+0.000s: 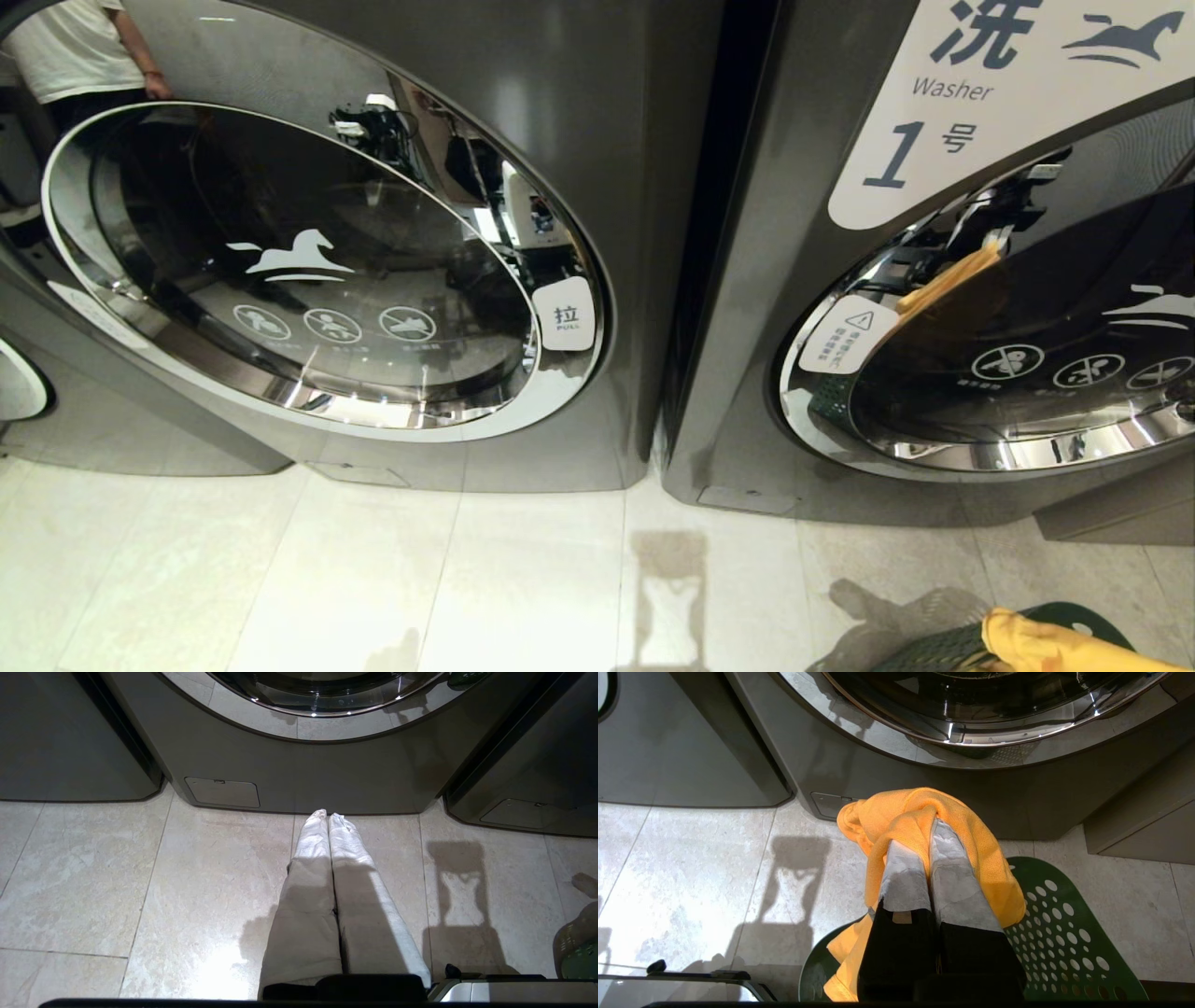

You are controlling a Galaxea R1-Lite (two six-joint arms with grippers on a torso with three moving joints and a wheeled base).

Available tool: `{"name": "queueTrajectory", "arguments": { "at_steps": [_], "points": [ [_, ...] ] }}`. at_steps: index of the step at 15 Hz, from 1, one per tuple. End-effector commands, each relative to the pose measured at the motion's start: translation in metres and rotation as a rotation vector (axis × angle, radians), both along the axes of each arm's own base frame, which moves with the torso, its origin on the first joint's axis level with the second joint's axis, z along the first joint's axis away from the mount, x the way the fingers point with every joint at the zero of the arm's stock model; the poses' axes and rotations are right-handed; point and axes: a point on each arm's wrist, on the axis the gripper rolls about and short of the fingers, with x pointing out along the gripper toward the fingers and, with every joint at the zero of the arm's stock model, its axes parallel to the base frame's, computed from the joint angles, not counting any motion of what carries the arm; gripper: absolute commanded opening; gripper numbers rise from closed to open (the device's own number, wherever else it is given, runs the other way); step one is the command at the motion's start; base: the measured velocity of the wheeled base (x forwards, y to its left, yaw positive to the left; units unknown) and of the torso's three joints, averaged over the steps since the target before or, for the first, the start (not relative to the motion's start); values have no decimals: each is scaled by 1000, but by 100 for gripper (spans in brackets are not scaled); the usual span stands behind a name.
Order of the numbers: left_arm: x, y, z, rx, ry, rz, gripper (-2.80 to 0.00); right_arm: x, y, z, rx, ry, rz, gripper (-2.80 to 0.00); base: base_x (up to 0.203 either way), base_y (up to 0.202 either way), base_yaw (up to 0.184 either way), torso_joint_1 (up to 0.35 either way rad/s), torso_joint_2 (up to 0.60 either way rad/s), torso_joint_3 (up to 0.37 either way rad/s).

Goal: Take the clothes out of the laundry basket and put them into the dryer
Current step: Put the clothes in the dryer

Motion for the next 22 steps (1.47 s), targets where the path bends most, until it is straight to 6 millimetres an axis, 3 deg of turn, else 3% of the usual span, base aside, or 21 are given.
{"name": "queueTrajectory", "arguments": {
  "at_steps": [1,22],
  "points": [
    [0,0,0,-1,2,1,-280,0,0,0,0,1,1,-280,0,0,0,0,0,0],
    [0,0,0,-1,1,0,-280,0,0,0,0,1,1,-280,0,0,0,0,0,0]
  ]
}}
